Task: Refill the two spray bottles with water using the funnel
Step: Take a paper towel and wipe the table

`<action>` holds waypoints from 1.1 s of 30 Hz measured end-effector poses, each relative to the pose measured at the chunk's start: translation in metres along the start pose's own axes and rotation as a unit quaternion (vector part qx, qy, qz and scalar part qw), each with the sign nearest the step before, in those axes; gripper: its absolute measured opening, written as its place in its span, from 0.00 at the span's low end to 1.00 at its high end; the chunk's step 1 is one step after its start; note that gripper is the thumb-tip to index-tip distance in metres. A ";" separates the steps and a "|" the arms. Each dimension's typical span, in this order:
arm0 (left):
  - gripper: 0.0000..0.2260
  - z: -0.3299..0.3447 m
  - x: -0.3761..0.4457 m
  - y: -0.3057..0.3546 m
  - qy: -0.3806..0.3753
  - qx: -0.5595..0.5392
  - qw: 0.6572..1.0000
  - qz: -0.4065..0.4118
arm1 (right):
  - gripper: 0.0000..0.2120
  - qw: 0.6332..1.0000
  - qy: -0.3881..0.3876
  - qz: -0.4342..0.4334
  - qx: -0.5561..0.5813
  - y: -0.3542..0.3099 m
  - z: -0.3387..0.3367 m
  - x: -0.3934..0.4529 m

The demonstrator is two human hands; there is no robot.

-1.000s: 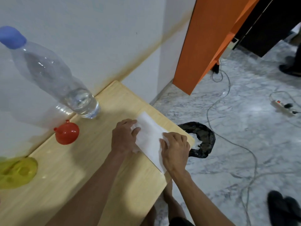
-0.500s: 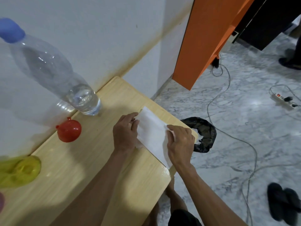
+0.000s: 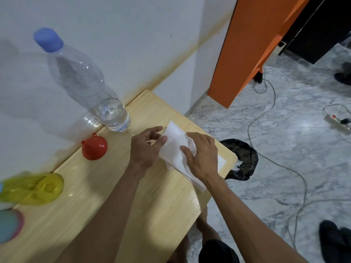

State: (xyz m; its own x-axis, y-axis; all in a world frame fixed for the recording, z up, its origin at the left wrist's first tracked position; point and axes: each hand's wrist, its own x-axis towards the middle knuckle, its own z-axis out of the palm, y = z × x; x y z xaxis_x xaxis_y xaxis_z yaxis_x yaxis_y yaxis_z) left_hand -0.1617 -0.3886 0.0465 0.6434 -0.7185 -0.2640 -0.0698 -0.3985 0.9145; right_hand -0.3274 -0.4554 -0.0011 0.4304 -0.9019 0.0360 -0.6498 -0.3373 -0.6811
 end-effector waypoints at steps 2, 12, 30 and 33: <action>0.12 -0.001 -0.001 0.001 -0.016 -0.010 1.000 -0.008 | 0.18 1.000 -0.015 0.000 -0.002 -0.001 -0.002 0.004; 0.10 0.006 0.000 -0.013 0.019 -0.053 0.996 -0.068 | 0.23 0.996 -0.065 -0.002 -0.061 0.006 0.003 -0.008; 0.07 0.008 -0.003 -0.017 0.064 -0.132 0.976 -0.161 | 0.06 0.996 0.030 -0.077 0.034 0.002 0.026 -0.036; 0.07 0.009 -0.002 -0.018 0.061 -0.139 0.974 -0.165 | 0.11 0.997 0.029 -0.062 0.044 -0.007 0.024 -0.038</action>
State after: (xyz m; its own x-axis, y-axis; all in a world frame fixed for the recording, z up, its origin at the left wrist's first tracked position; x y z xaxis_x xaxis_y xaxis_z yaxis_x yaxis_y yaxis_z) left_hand -0.1685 -0.3847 0.0283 0.6836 -0.4971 -0.5345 0.3548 -0.4136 0.8385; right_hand -0.3245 -0.4123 -0.0154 0.4651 -0.8700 0.1637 -0.5364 -0.4240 -0.7297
